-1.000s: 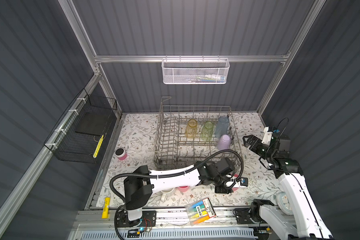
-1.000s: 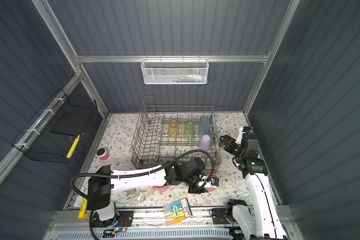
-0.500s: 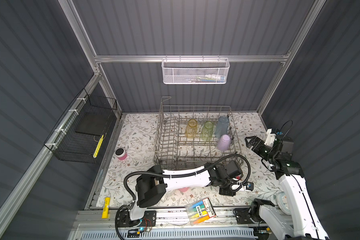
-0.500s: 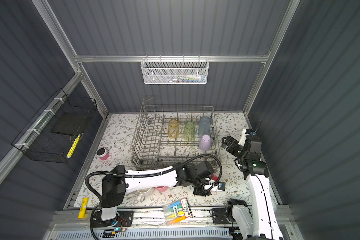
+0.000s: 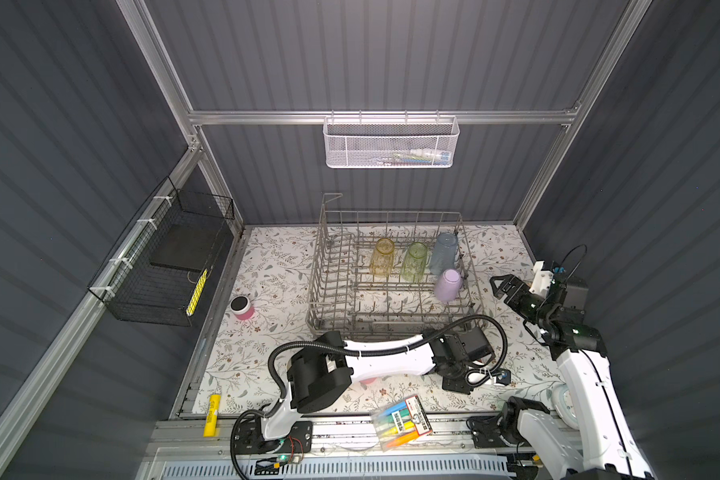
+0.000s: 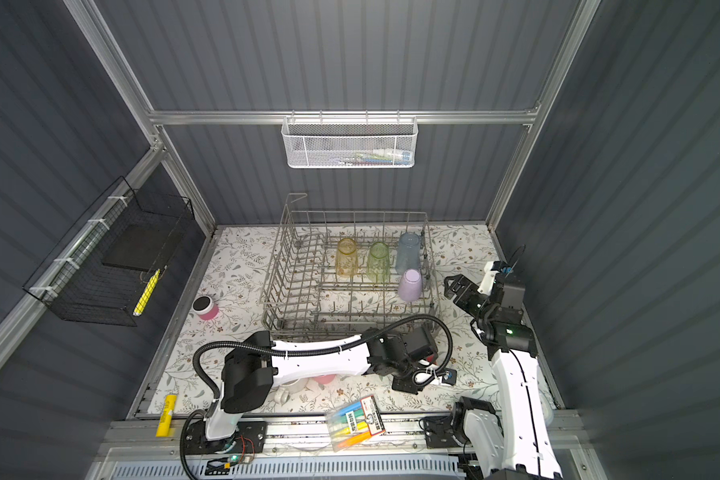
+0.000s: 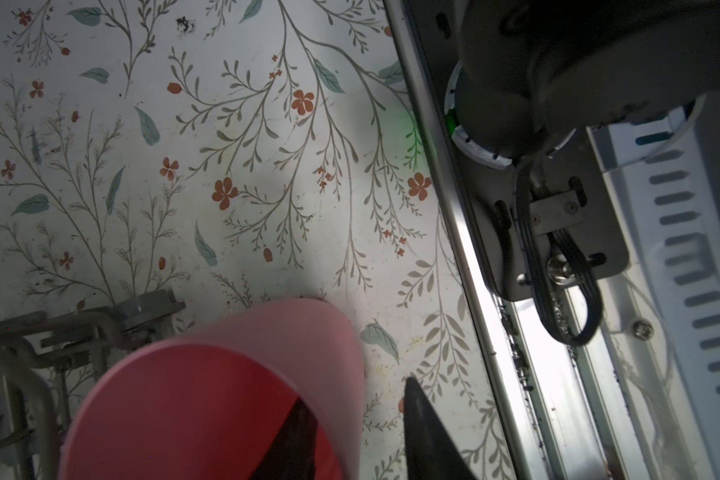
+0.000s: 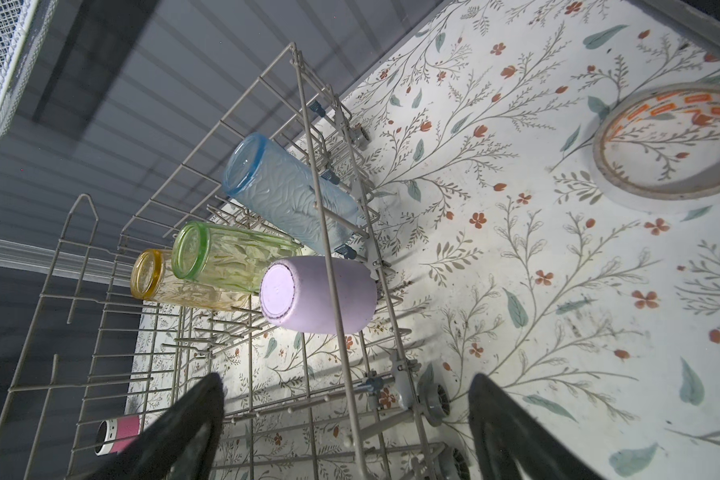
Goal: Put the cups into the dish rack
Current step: 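Close the left gripper on the pink cup's rim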
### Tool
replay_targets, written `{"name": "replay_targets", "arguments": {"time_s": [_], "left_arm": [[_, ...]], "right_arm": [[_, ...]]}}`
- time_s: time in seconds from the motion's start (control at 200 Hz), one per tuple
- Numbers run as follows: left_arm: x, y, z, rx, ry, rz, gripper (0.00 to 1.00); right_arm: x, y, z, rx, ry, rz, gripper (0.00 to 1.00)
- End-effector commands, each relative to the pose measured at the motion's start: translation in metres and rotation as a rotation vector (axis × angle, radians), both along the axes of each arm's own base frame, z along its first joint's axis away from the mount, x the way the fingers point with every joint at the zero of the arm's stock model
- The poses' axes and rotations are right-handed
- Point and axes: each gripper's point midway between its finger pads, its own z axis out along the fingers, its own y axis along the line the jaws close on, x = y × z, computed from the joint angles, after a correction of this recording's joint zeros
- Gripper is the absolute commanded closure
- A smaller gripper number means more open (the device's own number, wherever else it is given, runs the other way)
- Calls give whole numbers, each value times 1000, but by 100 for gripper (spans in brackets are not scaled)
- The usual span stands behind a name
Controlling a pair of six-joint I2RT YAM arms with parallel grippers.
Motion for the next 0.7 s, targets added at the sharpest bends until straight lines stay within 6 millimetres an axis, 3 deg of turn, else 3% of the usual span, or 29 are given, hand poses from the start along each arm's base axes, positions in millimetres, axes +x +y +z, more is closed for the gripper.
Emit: {"name": "replay_targets", "arguments": {"time_s": [0.0, 0.255, 0.525, 0.695], "left_arm": [[-1, -1, 1, 21, -19, -17, 73], [-5, 2, 11, 1, -3, -27, 100], [-9, 9, 50, -106, 3, -16, 100], [-7, 17, 78, -185, 6, 5, 100]], "right_arm": [[-1, 1, 1, 13, -16, 9, 9], [-2, 4, 1, 34, -18, 25, 9], [-4, 12, 10, 48, -46, 64, 8], [-3, 22, 29, 58, -120, 127, 8]]}}
